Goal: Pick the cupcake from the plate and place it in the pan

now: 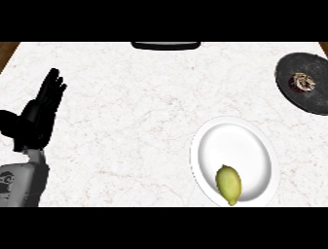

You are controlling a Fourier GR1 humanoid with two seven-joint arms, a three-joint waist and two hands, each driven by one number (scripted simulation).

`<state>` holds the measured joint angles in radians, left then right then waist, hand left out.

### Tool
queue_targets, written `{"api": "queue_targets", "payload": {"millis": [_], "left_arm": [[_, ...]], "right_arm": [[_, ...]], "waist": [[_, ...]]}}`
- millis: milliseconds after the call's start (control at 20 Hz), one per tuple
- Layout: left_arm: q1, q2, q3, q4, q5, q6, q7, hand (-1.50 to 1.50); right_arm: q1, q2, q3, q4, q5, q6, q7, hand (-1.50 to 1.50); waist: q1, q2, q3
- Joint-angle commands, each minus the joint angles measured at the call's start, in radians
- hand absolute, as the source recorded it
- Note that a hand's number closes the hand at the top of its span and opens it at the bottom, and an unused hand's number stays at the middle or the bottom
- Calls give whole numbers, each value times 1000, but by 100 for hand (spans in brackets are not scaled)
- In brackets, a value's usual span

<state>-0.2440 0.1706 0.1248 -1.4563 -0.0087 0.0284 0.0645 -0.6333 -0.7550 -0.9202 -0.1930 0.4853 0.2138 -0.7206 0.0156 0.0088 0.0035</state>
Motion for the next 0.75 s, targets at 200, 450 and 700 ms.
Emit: {"api": "queue_targets", "payload": {"millis": [200,450,700], "left_arm": [[63,8,15,-48,14,-8,25,0],[65,14,27,-1,6,-14,-41,0],[4,20,28,-34,6,1,35,0]], "right_arm": [[181,-74,14,-80,-93,232,-83,-150],[264,-23,53,-201,-153,282,-37,-150],[339,27,77,-443,-223,252,118,-150]], "waist": [[-22,-13,-4],[-26,-13,-5],[-29,-14,-6]]}}
